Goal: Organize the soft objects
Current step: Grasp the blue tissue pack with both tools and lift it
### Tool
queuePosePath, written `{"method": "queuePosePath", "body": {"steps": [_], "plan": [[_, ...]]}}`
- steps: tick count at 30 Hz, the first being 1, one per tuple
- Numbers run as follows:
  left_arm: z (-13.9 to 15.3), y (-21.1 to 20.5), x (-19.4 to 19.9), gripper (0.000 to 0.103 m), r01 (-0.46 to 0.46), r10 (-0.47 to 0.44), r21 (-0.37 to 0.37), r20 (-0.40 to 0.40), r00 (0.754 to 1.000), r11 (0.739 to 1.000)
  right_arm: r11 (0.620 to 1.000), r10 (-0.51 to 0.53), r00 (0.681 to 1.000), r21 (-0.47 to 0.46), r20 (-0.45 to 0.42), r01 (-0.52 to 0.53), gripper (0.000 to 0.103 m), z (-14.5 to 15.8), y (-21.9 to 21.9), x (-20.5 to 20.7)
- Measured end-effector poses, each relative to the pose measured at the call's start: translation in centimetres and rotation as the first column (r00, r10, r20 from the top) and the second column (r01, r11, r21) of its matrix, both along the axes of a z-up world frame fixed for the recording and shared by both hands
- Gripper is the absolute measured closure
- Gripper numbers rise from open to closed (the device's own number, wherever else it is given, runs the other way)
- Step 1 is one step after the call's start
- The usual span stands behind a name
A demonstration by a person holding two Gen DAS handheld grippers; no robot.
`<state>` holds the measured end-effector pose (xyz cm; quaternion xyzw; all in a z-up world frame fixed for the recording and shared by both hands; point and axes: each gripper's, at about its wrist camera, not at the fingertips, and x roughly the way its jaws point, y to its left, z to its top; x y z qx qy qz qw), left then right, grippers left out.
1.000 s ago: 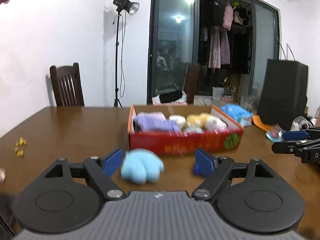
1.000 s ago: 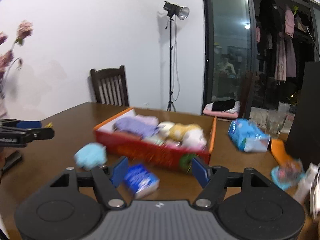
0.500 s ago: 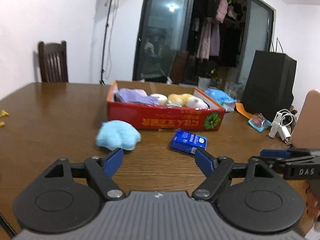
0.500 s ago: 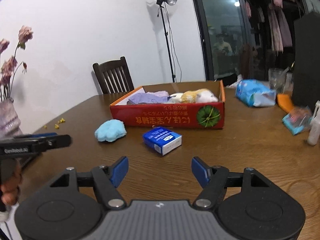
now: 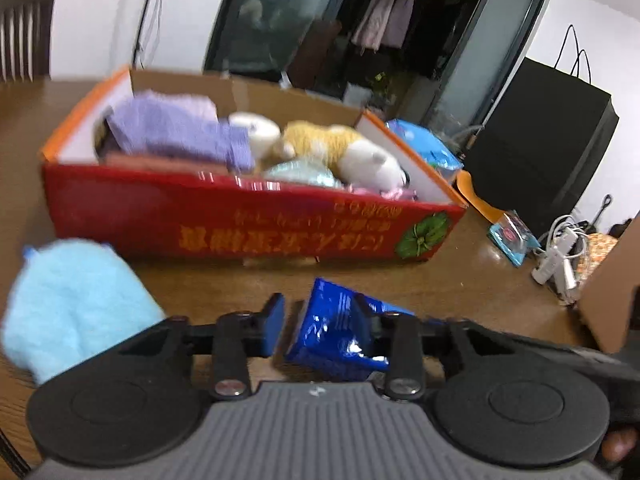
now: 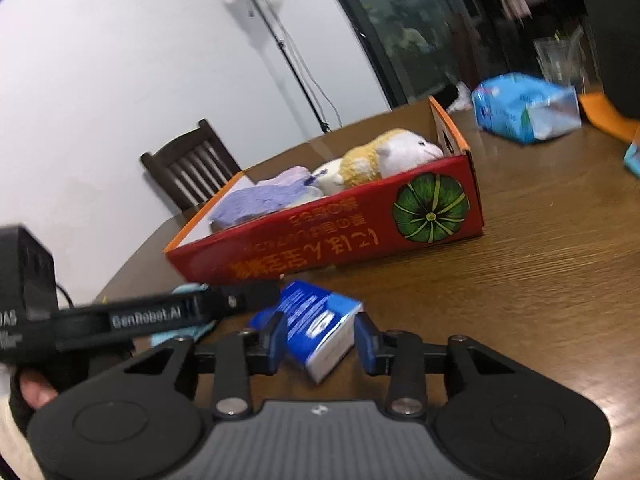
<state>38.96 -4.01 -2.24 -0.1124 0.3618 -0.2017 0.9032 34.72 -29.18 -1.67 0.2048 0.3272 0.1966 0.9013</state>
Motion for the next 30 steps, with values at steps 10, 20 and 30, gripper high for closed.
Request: {"method": "queuePosePath", "body": {"steps": [10, 20, 30], "plan": [[0.2, -0.1, -8.5, 0.076, -0.065, 0.060, -0.068, -0.079, 0.995, 0.996, 0.997, 0.077, 0.996, 0.001, -0.050, -0.077, 0.081, -0.1, -0.8, -3.1], [0.9, -0.8, -19.6, 0.075, -0.079, 0.074, -0.073, -0.069, 0.995, 0.994, 0.988, 0.146, 0.989, -0.062, 0.010, -0.145, 0.079, 1.5, -2.0, -14.5], [-0.1, -1.0, -18.9, 0.062, -0.099, 0.095, -0.065, -0.070, 0.993, 0.993, 0.993, 0.110, 0.994, -0.054, -0.004, -0.110, 0.075, 0.5, -2.1, -14.4]]}}
